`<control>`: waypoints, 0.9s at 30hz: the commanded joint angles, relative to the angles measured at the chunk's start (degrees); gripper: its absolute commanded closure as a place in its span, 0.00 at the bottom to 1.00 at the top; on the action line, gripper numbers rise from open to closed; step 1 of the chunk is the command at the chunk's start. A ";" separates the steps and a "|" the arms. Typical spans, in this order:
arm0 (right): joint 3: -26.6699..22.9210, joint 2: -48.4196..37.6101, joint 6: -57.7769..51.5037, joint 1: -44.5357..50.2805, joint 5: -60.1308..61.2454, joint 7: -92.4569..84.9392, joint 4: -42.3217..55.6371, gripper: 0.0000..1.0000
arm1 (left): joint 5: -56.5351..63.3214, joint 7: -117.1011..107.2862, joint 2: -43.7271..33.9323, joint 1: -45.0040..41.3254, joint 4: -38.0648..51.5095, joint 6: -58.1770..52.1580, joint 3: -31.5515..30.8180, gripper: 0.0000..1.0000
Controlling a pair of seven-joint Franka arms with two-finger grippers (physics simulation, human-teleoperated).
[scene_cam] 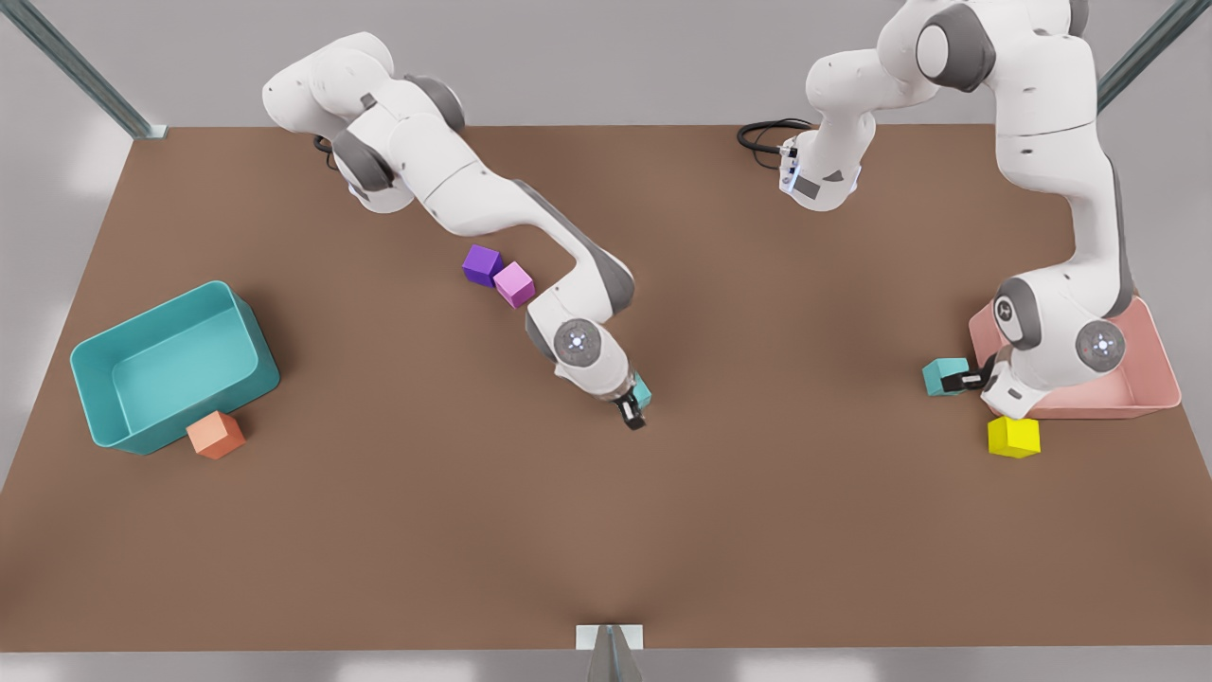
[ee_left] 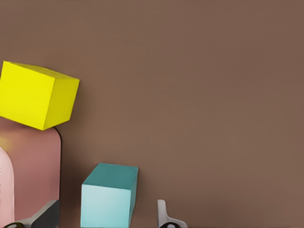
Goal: Stack the two blue cubes on top of each other
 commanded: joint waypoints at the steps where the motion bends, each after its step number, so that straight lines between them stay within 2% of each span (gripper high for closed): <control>1: -0.05 -2.08 -0.80 -2.09 -0.55 16.00 0.21 0.00 | 0.05 14.61 0.87 0.33 0.02 3.91 0.01 0.00; 6: 0.04 -5.43 -20.83 -15.27 -4.50 -14.57 -0.58 0.00 | 0.05 14.61 2.19 0.42 -1.21 5.23 0.01 0.00; 8: 0.04 -5.43 -27.78 -21.33 -11.44 -42.15 -0.76 0.00 | 0.05 14.61 1.92 0.95 -2.35 5.23 0.01 0.00; 10: 0.04 -5.43 -28.66 -30.30 -14.34 -74.85 -0.76 0.00 | 0.05 14.61 1.83 1.47 -2.88 5.23 0.01 0.00; 11: 0.04 -7.53 -28.66 -31.97 -19.52 -90.23 -0.84 0.00 | 0.05 14.61 1.83 1.74 -2.88 5.23 -0.08 0.00; 13: 0.04 -14.55 -33.05 -32.85 -21.38 -104.48 -0.76 0.00 | 0.05 14.61 1.92 1.74 -3.49 5.23 0.01 0.00; 16: 0.57 -26.52 -40.79 -32.94 -18.91 -107.57 -0.85 0.00 | 0.05 14.52 2.18 1.74 -4.46 5.14 0.01 0.00; 19: 0.48 -36.36 -41.58 -33.47 -18.48 -110.65 -5.50 0.00 | 0.05 14.52 2.80 2.00 -4.46 5.23 0.01 0.00; 24: 0.48 -44.98 -38.68 -33.29 -18.12 -110.56 -14.29 0.00 | -0.12 13.29 3.68 2.18 -4.46 5.58 0.01 0.00; 27: 0.48 -45.33 -38.59 -33.38 -18.30 -110.12 -14.82 0.00 | -0.12 12.59 5.00 2.18 -4.46 6.72 -0.08 0.00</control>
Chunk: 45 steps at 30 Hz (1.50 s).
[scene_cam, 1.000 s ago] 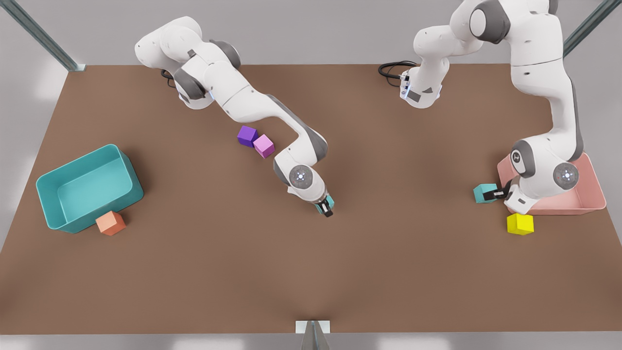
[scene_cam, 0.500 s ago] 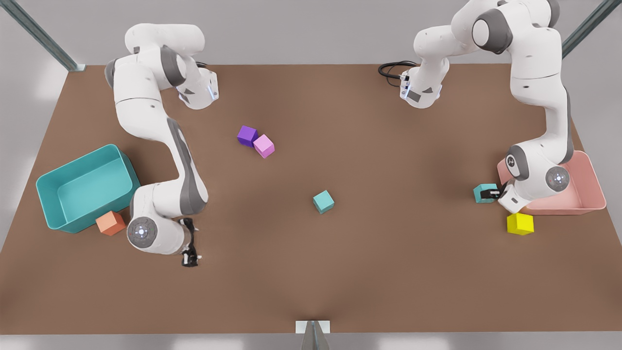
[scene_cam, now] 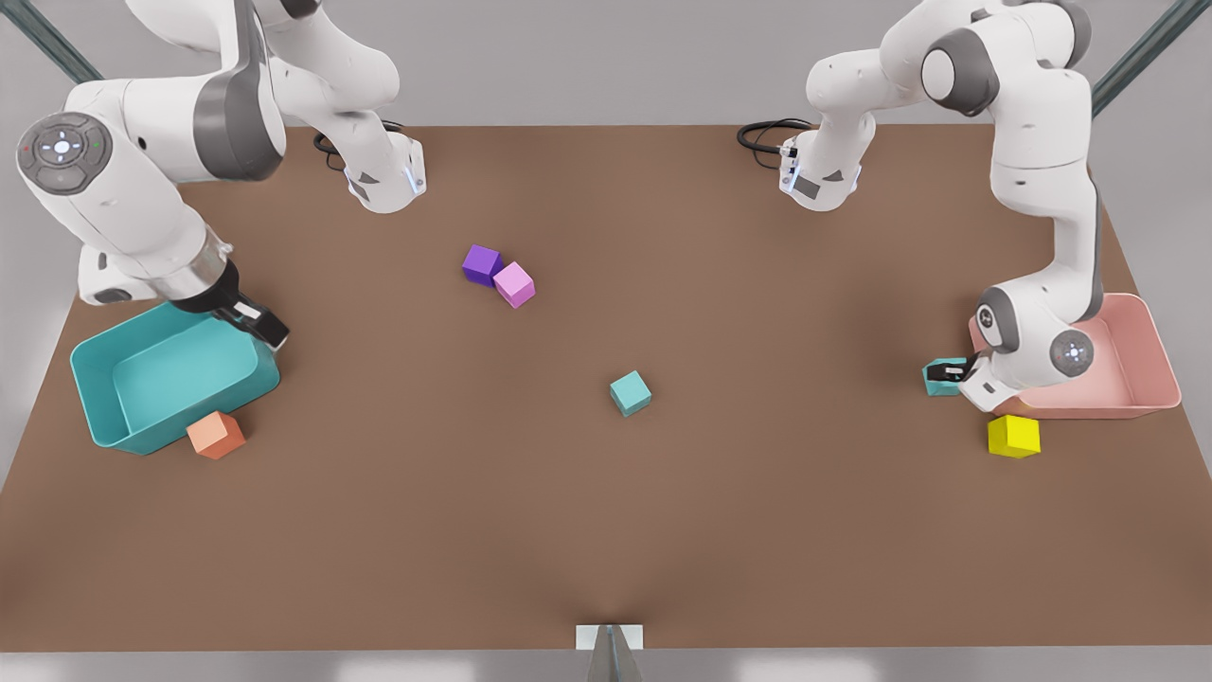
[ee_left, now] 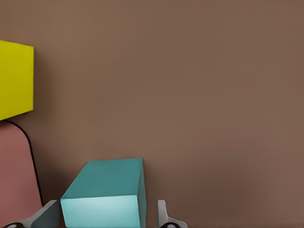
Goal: Stack the two blue cubes on top of each other
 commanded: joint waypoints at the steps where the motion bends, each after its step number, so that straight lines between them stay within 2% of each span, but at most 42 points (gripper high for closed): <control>1: 0.00 -0.27 -0.57 0.01 -0.04 -39.02 -0.29 0.00 | 0.05 1.48 0.57 -0.08 0.02 1.54 -0.05 0.00; 6: 0.00 0.09 -0.57 0.10 -0.04 -38.85 -0.29 0.00 | 0.05 1.48 1.80 -0.35 0.02 3.03 0.04 0.00; 7: 0.00 0.09 -0.57 0.10 0.14 -38.85 -0.29 0.00 | -0.39 1.39 1.89 -0.43 0.02 3.12 -0.05 0.07; 8: 0.00 0.09 -0.57 0.10 -0.03 -38.85 -0.29 0.00 | -0.39 1.39 1.89 -0.43 0.02 3.12 -0.05 0.36; 9: 0.00 0.09 -0.57 0.10 -0.04 -38.85 -0.29 0.00 | -0.39 1.39 1.89 -0.43 0.11 3.12 -0.05 0.45; 12: -0.09 0.09 -0.57 0.10 0.14 -38.85 -0.29 0.00 | -0.39 1.22 1.63 -0.96 0.20 3.04 -0.31 0.45; 13: -0.17 0.09 -0.57 0.10 0.14 -38.93 -0.29 0.00 | -0.39 -2.90 0.31 -1.40 0.37 2.60 -3.02 0.44; 14: -0.17 0.00 -0.57 0.10 0.14 -38.93 -0.29 0.00 | -0.39 -7.82 -1.18 -1.57 0.89 -0.11 -6.63 0.44; 17: -0.26 0.09 -0.57 0.10 -0.04 -38.85 -0.29 0.00 | -0.31 -26.20 -1.98 -1.40 14.78 -20.51 -19.81 0.43; 18: -0.26 0.09 -0.57 0.10 -0.04 -38.85 -0.29 0.00 | -0.31 -32.70 -1.98 -1.40 16.19 -24.12 -25.17 0.42; 20: -0.35 2.02 -0.57 0.19 -0.30 -38.85 0.14 0.00 | 0.13 -49.05 -1.45 -1.66 16.19 -24.38 -36.95 0.42; 21: -0.35 2.20 -0.57 0.10 -0.30 -38.85 0.15 0.00 | 0.22 -53.88 -1.54 -3.94 16.19 -24.30 -38.72 0.42; 25: -0.35 2.28 -1.01 -0.16 -0.30 -38.93 0.23 0.00 | 0.66 -70.67 2.50 -18.53 18.21 -17.53 -38.81 0.42; 28: -0.44 2.63 -0.74 -1.48 -0.21 -39.46 0.23 0.00 | 3.73 -82.28 11.99 -25.30 31.48 -16.65 -38.28 0.42; 30: -0.44 3.42 -0.92 -1.57 -0.91 -39.81 0.41 0.00 | 4.88 -84.92 15.07 -27.94 35.26 -16.65 -37.58 0.42; 36: -0.26 4.48 -4.87 -2.09 -1.44 -39.73 0.67 0.00 | 6.11 -84.92 17.45 -27.94 37.37 -16.56 -36.79 0.42; 39: 0.00 4.39 -4.96 -1.57 -1.62 -39.72 1.64 0.00 | 7.16 -84.92 19.55 -27.86 40.10 -16.56 -35.56 0.42; 45: 0.18 4.74 -4.87 -1.39 -1.53 -39.73 2.78 0.00 | 8.04 -84.83 20.08 -27.42 40.10 -16.47 -35.47 0.42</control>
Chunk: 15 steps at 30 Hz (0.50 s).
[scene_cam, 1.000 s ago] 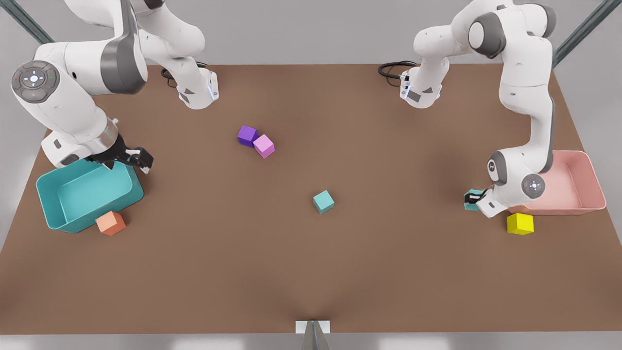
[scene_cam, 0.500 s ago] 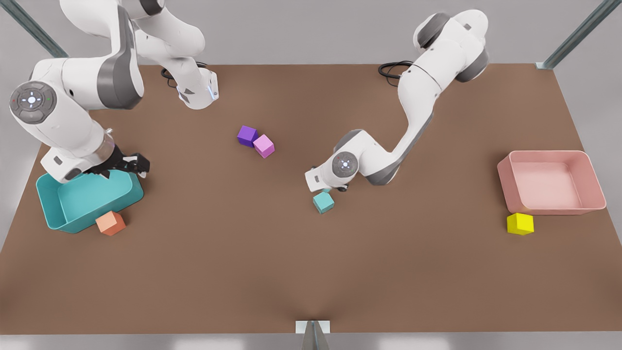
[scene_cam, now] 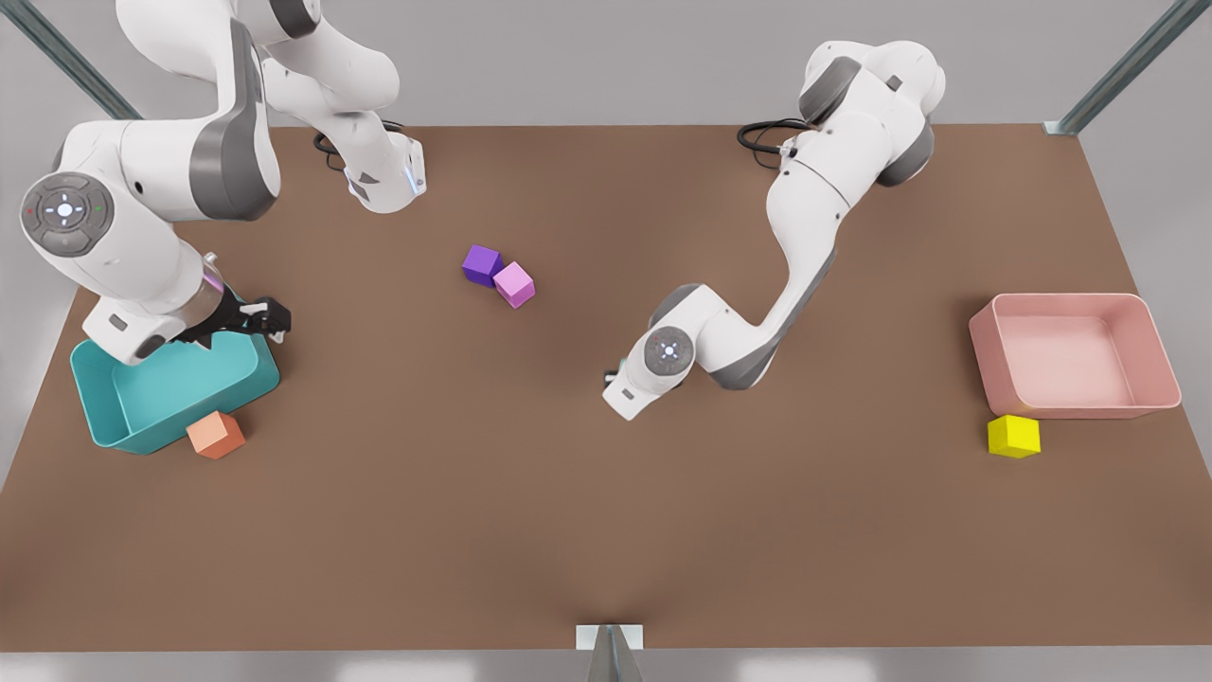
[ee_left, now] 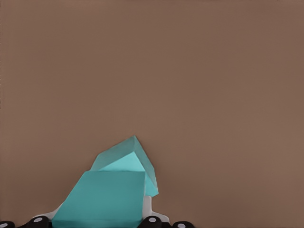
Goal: Stack the two blue cubes on top of each other
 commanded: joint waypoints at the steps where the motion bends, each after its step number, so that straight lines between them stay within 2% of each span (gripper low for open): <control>1: 0.00 0.41 -0.60 0.17 0.02 -3.49 0.02 0.00 | -0.06 -19.45 0.22 0.00 0.03 0.22 -0.01 0.36; 2: 0.00 0.41 -0.51 0.00 0.02 -3.49 0.20 0.00 | 0.03 -19.45 0.49 0.00 0.03 0.22 -0.01 0.12; 3: 0.00 0.41 -0.43 0.17 0.02 -3.31 0.29 0.00 | 0.03 -19.36 0.57 0.00 0.03 0.22 -0.01 0.00; 12: -0.36 1.82 0.45 1.93 -0.16 -2.52 2.13 0.00 | -0.23 -19.45 -0.92 1.41 0.91 -2.06 -0.45 0.00; 15: -0.44 2.70 0.72 1.84 -0.07 -2.52 3.71 0.00 | -0.15 -19.27 -1.53 1.67 5.21 -7.68 -0.62 0.00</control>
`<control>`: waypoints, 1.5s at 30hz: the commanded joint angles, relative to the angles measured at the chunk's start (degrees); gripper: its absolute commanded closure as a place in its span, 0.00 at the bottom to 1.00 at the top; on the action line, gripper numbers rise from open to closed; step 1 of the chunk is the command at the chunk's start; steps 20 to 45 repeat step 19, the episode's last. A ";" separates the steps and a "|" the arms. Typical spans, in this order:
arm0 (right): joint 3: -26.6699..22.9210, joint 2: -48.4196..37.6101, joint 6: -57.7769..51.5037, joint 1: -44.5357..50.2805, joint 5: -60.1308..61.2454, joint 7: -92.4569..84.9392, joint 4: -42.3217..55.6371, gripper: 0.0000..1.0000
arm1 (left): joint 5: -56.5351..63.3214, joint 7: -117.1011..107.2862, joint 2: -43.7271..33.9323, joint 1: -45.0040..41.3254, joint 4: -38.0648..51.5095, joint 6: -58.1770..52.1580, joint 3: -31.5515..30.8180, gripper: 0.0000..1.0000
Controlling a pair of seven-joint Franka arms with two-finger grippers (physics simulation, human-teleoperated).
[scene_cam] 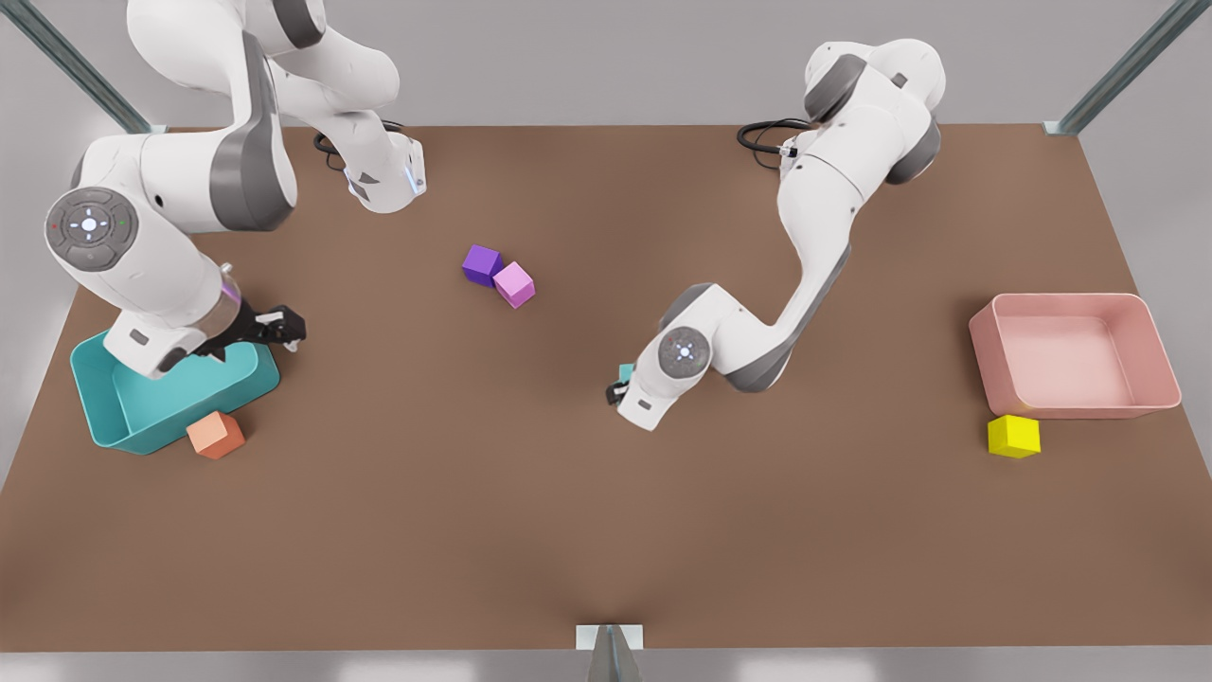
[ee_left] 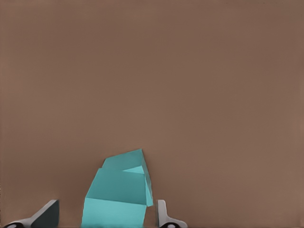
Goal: Stack the two blue cubes on top of each other
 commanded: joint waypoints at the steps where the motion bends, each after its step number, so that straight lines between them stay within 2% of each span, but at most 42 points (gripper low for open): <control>1: 0.03 0.05 0.43 -0.08 0.13 -0.99 0.22 0.00 | 0.08 -8.13 -3.38 1.39 2.87 -10.78 0.04 0.00; 3: 0.12 0.05 0.34 0.01 0.40 -1.96 -0.22 0.00 | 0.17 1.85 -8.30 10.86 8.66 -23.24 -0.04 0.00; 5: -0.06 -0.13 0.34 -0.25 0.57 -1.87 -0.04 0.00 | 0.17 27.01 -11.99 25.20 9.64 -31.00 -0.13 0.00; 7: 0.03 -0.65 0.25 -0.69 0.84 -1.96 -0.83 0.00 | 0.34 45.04 -12.70 33.64 9.55 -35.83 0.04 0.00; 8: 0.03 -0.74 0.17 -0.69 1.01 -2.14 -0.83 0.00 | 0.17 50.83 -15.50 33.04 6.32 -34.53 3.19 0.00; 9: 0.03 -0.65 0.08 -0.69 1.19 -2.14 -1.01 0.00 | -2.20 58.84 -27.97 19.79 -9.57 -25.75 19.53 0.00; 10: 0.12 -0.65 0.08 -0.69 1.19 -2.14 -1.36 0.00 | -6.69 57.97 -34.14 15.37 -16.90 -22.21 23.95 0.00; 13: 0.12 -0.65 -0.01 -0.69 1.80 -2.14 -1.45 0.00 | -9.24 58.06 -35.81 13.43 -14.01 -32.23 22.55 0.00; 45: 0.03 -0.56 -0.45 -0.69 2.07 -2.14 -2.06 0.00 | -9.50 57.88 -35.46 13.35 -13.83 -32.06 22.54 0.00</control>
